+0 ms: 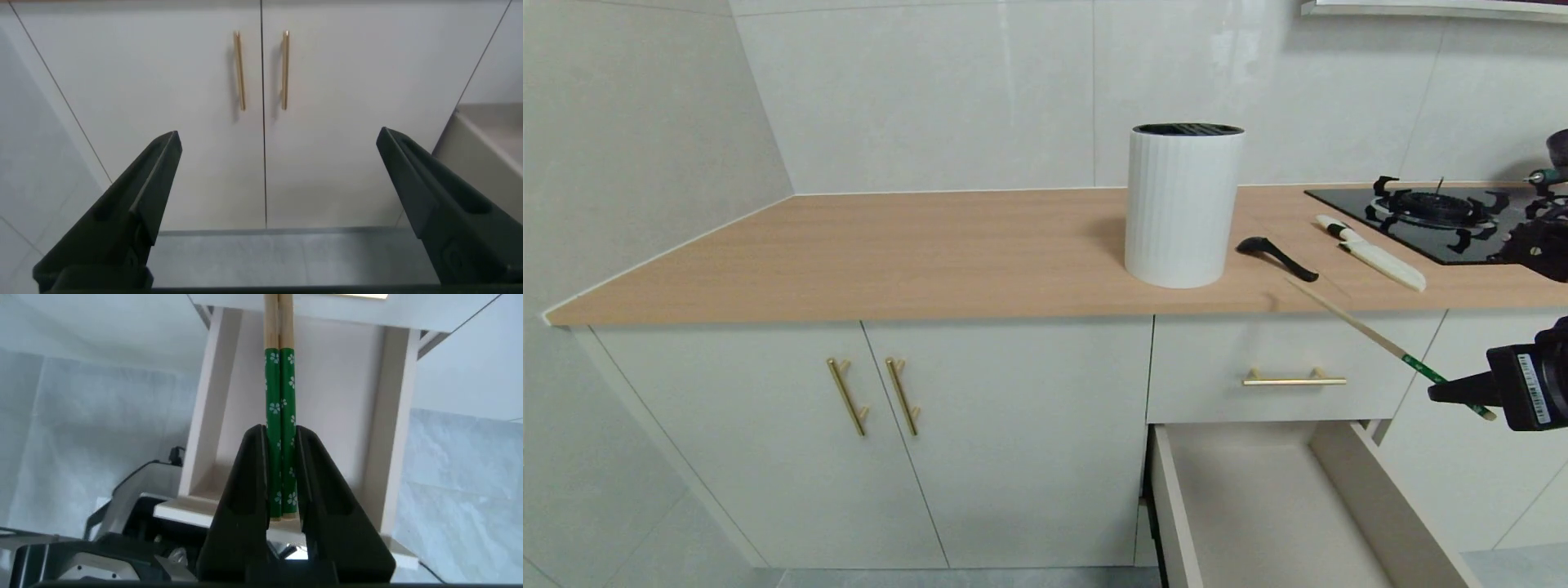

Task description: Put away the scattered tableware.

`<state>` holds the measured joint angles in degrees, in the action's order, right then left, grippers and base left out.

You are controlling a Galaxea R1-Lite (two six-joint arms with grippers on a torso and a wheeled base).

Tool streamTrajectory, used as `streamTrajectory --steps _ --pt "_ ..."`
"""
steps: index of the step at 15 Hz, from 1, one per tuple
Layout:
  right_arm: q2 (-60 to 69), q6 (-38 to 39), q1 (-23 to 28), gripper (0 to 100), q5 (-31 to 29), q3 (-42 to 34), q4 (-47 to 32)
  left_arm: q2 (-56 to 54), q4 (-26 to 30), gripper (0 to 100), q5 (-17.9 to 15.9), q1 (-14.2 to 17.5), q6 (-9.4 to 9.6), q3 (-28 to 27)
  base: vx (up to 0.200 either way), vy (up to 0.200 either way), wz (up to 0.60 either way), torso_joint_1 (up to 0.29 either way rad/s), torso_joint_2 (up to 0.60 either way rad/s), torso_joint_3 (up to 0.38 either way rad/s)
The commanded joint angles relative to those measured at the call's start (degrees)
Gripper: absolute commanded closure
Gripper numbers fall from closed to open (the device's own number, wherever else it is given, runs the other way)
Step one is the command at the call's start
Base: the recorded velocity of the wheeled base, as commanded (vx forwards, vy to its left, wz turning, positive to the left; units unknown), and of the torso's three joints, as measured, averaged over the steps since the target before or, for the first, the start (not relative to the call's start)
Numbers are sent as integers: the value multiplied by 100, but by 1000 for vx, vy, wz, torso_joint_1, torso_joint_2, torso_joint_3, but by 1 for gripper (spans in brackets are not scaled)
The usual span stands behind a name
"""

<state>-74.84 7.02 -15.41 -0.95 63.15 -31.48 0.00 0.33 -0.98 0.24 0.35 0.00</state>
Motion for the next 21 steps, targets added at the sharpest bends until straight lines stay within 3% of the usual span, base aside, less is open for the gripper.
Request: streamTrajectory --steps 1,8,14,17,21 --pt "-4 1 -129 100 -2 -66 1 0 2 0 1 2 0 0 0 0 0 -129 461 325" --pt "-75 -8 -349 100 -2 -224 98 0 2 0 1 2 0 0 0 0 0 -70 427 338" --pt "-136 -52 -401 100 7 -321 186 0 2 0 1 2 0 0 0 0 0 0 0 0" --pt "-215 -764 -542 100 -28 -681 151 0 2 0 1 2 0 0 0 0 0 -18 112 88" --pt "-752 -825 -542 100 -415 -690 45 0 2 0 1 2 0 0 0 0 0 -1 38 23"
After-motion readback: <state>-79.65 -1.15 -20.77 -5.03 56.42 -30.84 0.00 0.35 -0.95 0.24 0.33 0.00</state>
